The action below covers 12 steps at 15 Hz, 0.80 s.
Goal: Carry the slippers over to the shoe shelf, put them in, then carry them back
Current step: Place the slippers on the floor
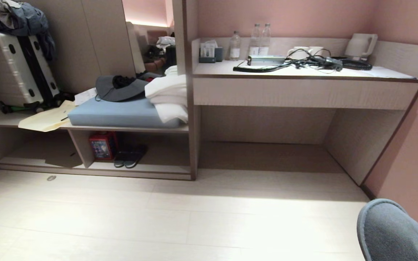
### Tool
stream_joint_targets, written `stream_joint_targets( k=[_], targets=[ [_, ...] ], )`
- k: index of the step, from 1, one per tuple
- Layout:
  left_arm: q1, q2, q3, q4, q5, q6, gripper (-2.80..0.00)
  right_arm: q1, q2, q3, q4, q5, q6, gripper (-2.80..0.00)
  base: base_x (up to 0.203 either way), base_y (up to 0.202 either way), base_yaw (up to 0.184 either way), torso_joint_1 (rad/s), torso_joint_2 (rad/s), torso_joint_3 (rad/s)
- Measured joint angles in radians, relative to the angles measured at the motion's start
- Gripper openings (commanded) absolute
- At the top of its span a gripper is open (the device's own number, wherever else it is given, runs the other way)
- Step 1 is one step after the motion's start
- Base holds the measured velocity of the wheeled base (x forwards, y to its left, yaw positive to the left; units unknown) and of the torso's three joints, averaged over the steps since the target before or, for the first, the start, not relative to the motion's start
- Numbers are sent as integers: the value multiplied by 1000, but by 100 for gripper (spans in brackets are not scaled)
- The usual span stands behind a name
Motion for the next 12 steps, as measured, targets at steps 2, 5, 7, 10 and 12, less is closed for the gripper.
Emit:
stream_joint_targets(
  k=[2, 5, 7, 10, 12],
  targets=[
    [0, 0, 0, 0, 0, 1, -280, 0, 0, 0, 0, 0, 2, -280, 0, 0, 0, 4, 3, -134],
    [0, 0, 0, -1, -1, -3, -280, 1, 0, 0, 0, 0, 4, -280, 0, 0, 0, 3, 4, -184],
    [-1, 0, 0, 0, 0, -4, -280, 0, 0, 0, 0, -1, 6, -280, 0, 0, 0, 3, 4, -195],
    [0, 0, 0, -1, 0, -5, -280, -1, 0, 0, 0, -1, 7, -280, 0, 0, 0, 4, 0, -195],
    [1, 0, 0, -1, -1, -5, -280, 0, 0, 0, 1, -2, 10, -280, 0, 0, 0, 3, 1, -197]
  ],
)
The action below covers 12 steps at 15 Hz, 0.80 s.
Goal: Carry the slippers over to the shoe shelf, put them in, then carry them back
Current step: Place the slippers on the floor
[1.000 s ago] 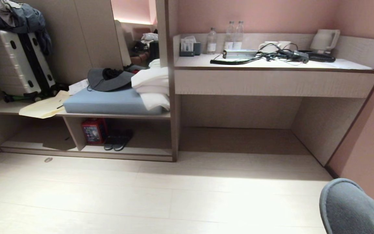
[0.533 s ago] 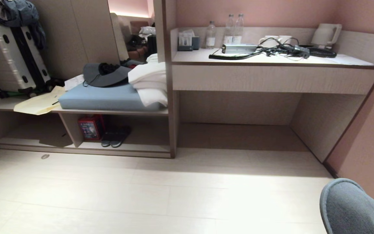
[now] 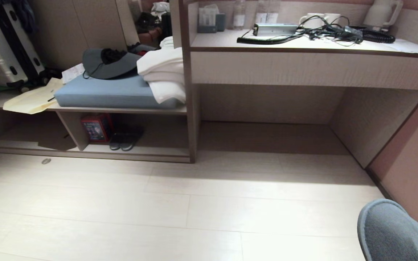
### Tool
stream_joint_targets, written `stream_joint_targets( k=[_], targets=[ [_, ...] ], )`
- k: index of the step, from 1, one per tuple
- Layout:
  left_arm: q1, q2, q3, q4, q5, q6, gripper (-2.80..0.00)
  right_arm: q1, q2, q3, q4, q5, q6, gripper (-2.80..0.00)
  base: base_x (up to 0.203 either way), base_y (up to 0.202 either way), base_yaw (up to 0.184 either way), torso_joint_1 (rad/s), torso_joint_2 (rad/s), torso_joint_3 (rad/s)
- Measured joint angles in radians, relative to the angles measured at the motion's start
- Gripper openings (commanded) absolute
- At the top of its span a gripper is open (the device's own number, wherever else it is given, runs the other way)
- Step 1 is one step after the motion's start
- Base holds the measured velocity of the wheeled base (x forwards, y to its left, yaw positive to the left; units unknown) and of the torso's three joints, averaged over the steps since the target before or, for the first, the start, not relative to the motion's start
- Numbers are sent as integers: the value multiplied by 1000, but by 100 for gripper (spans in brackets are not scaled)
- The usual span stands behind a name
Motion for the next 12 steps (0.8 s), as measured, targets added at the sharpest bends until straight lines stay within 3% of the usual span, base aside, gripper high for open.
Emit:
stream_joint_targets(
  k=[12],
  targets=[
    [-1, 0, 0, 0, 0, 0, -280, 0, 0, 0, 0, -2, 6, -280, 0, 0, 0, 4, 1, -201]
  ],
)
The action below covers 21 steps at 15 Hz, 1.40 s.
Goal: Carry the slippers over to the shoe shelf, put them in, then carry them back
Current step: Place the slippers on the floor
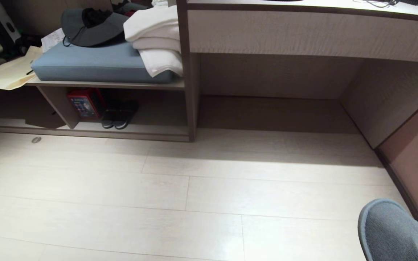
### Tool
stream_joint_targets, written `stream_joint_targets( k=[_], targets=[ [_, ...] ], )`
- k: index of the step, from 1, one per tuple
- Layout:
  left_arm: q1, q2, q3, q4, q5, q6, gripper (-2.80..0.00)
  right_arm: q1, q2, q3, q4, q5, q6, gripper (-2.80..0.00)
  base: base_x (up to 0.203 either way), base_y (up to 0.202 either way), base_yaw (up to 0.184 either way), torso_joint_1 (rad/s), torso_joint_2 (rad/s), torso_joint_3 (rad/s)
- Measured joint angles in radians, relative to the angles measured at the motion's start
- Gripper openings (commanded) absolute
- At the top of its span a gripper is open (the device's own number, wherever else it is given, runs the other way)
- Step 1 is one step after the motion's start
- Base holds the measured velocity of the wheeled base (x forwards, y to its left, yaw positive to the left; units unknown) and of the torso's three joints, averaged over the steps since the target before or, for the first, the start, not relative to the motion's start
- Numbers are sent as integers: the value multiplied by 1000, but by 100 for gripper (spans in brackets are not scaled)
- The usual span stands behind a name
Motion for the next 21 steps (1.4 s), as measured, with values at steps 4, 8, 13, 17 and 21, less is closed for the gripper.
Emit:
stream_joint_targets(
  k=[4, 8, 13, 17, 21],
  targets=[
    [0, 0, 0, 0, 0, 0, -280, 0, 0, 0, 0, 1, -1, -280, 0, 0, 0, 2, 3, -195],
    [0, 0, 0, 0, 0, 0, -280, 0, 0, 1, 0, 0, -1, -280, 0, 0, 0, 4, 1, -195],
    [0, 0, 0, 0, 0, 0, -280, 0, 0, 1, -1, -4, -2, -280, 0, 0, 0, 1, 2, -198],
    [0, 0, 0, 0, 0, 0, -280, 0, 0, 2, -1, -9, -1, -280, 0, 0, 0, 1, 1, -195],
    [0, 0, 0, 0, 0, 0, -280, 0, 0, 2, -1, -9, -2, -280, 0, 0, 0, 7, 2, -198]
  ],
)
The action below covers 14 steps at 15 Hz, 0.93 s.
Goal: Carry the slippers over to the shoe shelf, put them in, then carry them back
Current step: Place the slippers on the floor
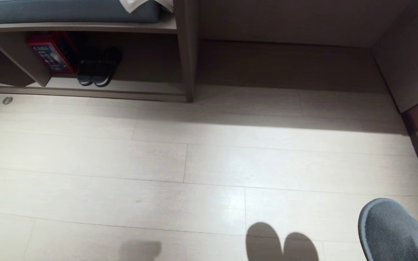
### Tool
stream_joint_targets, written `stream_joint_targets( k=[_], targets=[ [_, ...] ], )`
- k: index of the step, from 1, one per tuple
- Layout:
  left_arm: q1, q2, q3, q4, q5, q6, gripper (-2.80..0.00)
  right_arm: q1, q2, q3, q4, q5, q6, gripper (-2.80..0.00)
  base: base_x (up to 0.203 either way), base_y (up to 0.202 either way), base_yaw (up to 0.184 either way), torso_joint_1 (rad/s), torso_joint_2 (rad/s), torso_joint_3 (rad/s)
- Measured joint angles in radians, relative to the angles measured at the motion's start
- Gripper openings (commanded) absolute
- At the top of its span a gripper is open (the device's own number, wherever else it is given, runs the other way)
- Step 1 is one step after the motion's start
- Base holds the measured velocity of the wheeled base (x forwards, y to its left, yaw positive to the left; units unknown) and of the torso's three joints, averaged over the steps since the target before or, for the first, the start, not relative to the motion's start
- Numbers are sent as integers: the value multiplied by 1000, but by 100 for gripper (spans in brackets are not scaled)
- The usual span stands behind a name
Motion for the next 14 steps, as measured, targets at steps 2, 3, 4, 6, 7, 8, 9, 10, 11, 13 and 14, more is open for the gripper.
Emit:
stream_joint_targets(
  k=[2, 3, 4, 6, 7, 8, 9, 10, 11, 13, 14],
  targets=[
    [0, 0, 0, 0, 0, 0, -280, 0, 0, 0, 0, 0, 0, -280, 0, 0, 0, 2, 2, -198],
    [0, 0, 0, 0, 0, 0, -280, 0, 0, 0, 0, 0, 0, -280, 0, 0, 0, 2, 6, -198],
    [0, 0, 0, 0, 0, 0, -280, 0, 0, 0, 0, 0, 0, -280, 0, 0, 0, 2, 2, -208],
    [0, 0, 0, 0, 0, 0, -280, 0, 0, 0, 0, 0, 0, -280, 0, 0, 0, 1, 5, -194],
    [0, 0, 0, 0, 0, 0, -280, 0, 0, 0, 0, 0, 0, -280, 0, 0, 0, -1, 3, -201],
    [0, 0, 0, 0, 0, 0, -280, 0, 0, 0, 0, 0, 0, -280, 0, 0, 0, 2, 7, -183],
    [0, 0, 0, 0, 0, 0, -280, 0, 0, 0, 0, -1, 3, -280, 0, 0, 0, 7, 1, -196],
    [0, 0, 0, 0, 0, 0, -280, 0, 0, -1, -1, -2, 9, -280, 0, 0, 0, 2, 1, -193],
    [0, 0, 0, 0, 0, -1, -280, 0, 0, -1, -1, -3, 10, -280, 0, 0, 0, 4, 4, -201],
    [0, 0, 0, 0, 0, -2, -280, 0, 0, -1, -1, -2, 8, -280, 0, 0, 0, 4, 3, -200],
    [0, 0, 0, 0, 0, -1, -280, 0, 0, -1, 0, -1, 5, -280, 0, 0, 0, -2, -2, -201]
  ],
)
